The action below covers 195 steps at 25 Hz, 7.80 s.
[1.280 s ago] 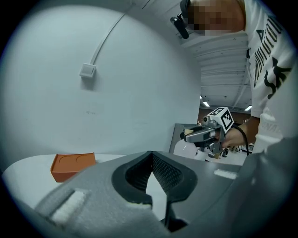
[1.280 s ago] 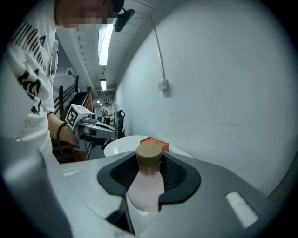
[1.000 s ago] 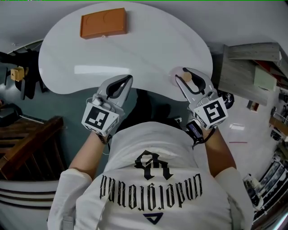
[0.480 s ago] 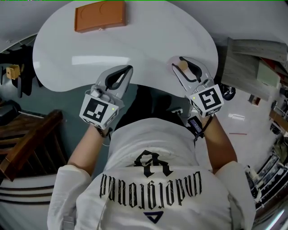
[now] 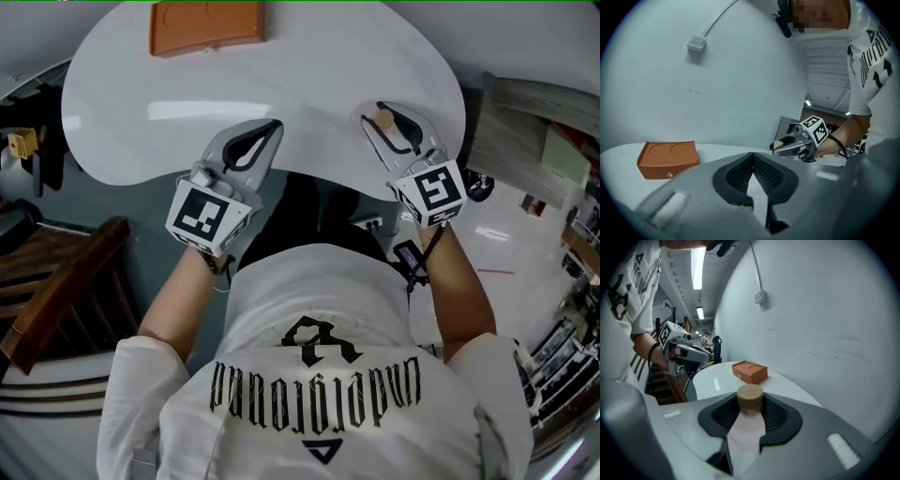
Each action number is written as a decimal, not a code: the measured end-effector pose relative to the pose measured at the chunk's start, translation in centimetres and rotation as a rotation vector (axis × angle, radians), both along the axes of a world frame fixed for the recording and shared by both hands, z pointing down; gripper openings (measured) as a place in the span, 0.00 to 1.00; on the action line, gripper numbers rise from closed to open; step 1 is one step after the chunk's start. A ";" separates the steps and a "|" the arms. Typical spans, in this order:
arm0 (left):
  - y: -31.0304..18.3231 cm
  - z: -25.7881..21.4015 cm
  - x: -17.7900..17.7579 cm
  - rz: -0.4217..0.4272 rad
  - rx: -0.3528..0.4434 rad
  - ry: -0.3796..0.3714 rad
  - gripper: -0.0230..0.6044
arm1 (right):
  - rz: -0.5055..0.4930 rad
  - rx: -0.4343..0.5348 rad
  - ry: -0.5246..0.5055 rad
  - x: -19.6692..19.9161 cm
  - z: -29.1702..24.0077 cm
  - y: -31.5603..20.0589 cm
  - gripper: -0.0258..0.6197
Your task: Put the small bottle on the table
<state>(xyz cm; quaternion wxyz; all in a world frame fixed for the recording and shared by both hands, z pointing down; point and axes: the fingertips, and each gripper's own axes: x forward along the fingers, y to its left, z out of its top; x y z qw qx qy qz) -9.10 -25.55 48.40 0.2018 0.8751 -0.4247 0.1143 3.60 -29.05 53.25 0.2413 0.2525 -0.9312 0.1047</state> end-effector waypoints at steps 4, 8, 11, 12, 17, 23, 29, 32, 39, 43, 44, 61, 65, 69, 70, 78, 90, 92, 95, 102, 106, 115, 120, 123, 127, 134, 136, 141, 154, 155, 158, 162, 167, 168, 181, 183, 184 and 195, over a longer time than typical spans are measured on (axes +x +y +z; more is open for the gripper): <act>-0.4 1.0 0.2 0.011 -0.012 -0.005 0.05 | 0.000 -0.004 0.012 -0.1 1.3 -0.7 0.25; -0.7 1.8 0.2 0.018 -0.019 -0.014 0.05 | -0.002 -0.004 0.024 -0.3 2.7 -1.4 0.25; -1.1 2.3 0.3 0.020 -0.023 -0.013 0.05 | -0.002 -0.007 0.043 -0.1 4.0 -2.1 0.25; -1.2 2.4 0.3 0.021 -0.028 -0.013 0.05 | -0.002 -0.008 0.050 -0.1 4.4 -2.3 0.25; -1.6 3.3 0.2 0.030 -0.040 -0.012 0.05 | -0.009 -0.015 0.076 -0.4 6.2 -3.2 0.25; -2.0 4.1 0.3 0.045 -0.054 -0.014 0.05 | -0.015 -0.025 0.098 -0.8 7.9 -3.7 0.25; -2.7 4.8 0.0 0.047 -0.046 -0.023 0.05 | -0.011 -0.033 0.106 -1.1 9.1 -4.1 0.25; -2.6 5.3 0.3 0.050 -0.060 -0.021 0.05 | -0.006 -0.036 0.109 -0.9 9.6 -4.3 0.25; -2.3 6.2 0.7 0.051 -0.085 -0.011 0.05 | 0.007 -0.039 0.100 -1.0 10.3 -4.7 0.25; -2.5 6.4 1.1 0.056 -0.087 -0.006 0.05 | 0.017 -0.036 0.096 -1.0 10.6 -5.0 0.25; -2.5 6.5 1.2 0.058 -0.089 -0.004 0.05 | 0.018 -0.035 0.096 -1.0 10.7 -5.0 0.25; -2.2 6.8 2.8 0.075 -0.122 0.019 0.05 | -0.021 0.036 0.104 -1.6 10.7 -4.3 0.25; -1.9 6.8 3.0 0.072 -0.124 0.020 0.05 | -0.015 0.042 0.100 -1.5 10.8 -4.4 0.26; -1.7 6.7 3.0 0.070 -0.113 0.010 0.05 | 0.001 0.039 0.083 -1.3 10.4 -4.3 0.33; -1.6 6.7 2.9 0.067 -0.105 0.005 0.05 | 0.004 0.040 0.079 -1.3 10.3 -4.3 0.33; -0.1 5.6 3.7 0.051 -0.080 -0.003 0.05 | 0.017 0.070 0.061 0.3 8.2 -3.2 0.35; 2.8 1.6 7.5 0.019 0.002 -0.008 0.05 | -0.013 0.087 0.029 4.3 2.6 0.7 0.33; 3.4 0.6 8.2 0.011 0.019 -0.008 0.05 | -0.015 0.097 0.013 4.9 1.0 1.7 0.31; 4.4 -1.6 9.6 0.008 0.052 0.000 0.05 | -0.029 0.118 -0.009 6.0 -1.7 3.4 0.25; 6.3 -7.5 11.9 -0.016 0.165 0.002 0.05 | -0.034 0.181 -0.063 9.3 -8.5 7.1 0.19; 8.1 -10.5 13.4 -0.008 0.214 -0.009 0.05 | -0.013 0.195 -0.063 12.3 -10.6 8.8 0.14; 11.3 -16.1 16.9 -0.014 0.305 -0.014 0.05 | 0.032 0.226 -0.101 18.1 -15.6 12.7 0.06; 13.0 -17.7 18.5 -0.020 0.328 -0.017 0.05 | 0.032 0.265 -0.126 19.9 -18.4 14.5 0.04; 14.0 -18.3 19.5 -0.034 0.328 -0.002 0.05 | 0.036 0.278 -0.148 21.1 -19.8 15.6 0.04; 15.6 -18.8 20.4 -0.064 0.323 0.007 0.05 | 0.029 0.286 -0.159 22.3 -20.8 17.0 0.04; 19.0 -19.5 20.6 -0.111 0.300 -0.011 0.05 | -0.018 0.278 -0.166 23.2 -21.2 19.3 0.04; 19.8 -19.4 20.5 -0.111 0.291 -0.018 0.05 | -0.021 0.272 -0.172 23.0 -21.2 20.1 0.04; 21.1 -19.8 20.4 -0.081 0.285 -0.027 0.05 | -0.005 0.265 -0.171 22.7 -21.0 21.8 0.04; 27.7 -19.5 14.0 0.023 0.279 -0.001 0.05 | 0.090 0.270 -0.129 17.0 -21.5 29.6 0.04; 28.2 -19.3 13.1 0.022 0.274 0.007 0.05 | 0.096 0.268 -0.127 16.2 -21.5 30.2 0.04; 30.1 -18.8 10.6 0.028 0.255 0.036 0.05 | 0.106 0.268 -0.119 13.8 -21.7 32.5 0.04; 33.1 -18.5 7.4 0.035 0.257 0.049 0.05 | 0.114 0.276 -0.119 10.5 -22.2 35.6 0.04; 36.7 -18.8 3.6 0.037 0.277 0.059 0.05 | 0.128 0.284 -0.118 6.7 -22.8 39.2 0.04; 37.4 -18.7 2.9 0.039 0.281 0.059 0.05 | 0.128 0.289 -0.118 6.0 -22.8 39.9 0.04; 45.2 -19.2 -4.0 0.027 0.319 0.048 0.05 | 0.109 0.314 -0.115 -0.3 -22.8 48.3 0.04; 45.8 -19.4 -4.3 0.025 0.322 0.053 0.05 | 0.108 0.314 -0.123 -0.8 -23.2 48.9 0.04; 46.1 -19.5 -4.4 0.025 0.324 0.055 0.05 | 0.110 0.314 -0.129 -1.1 -23.5 49.2 0.04; 47.7 -20.0 -4.4 0.033 0.335 0.060 0.05 | 0.100 0.330 -0.133 -1.8 -24.0 51.0 0.04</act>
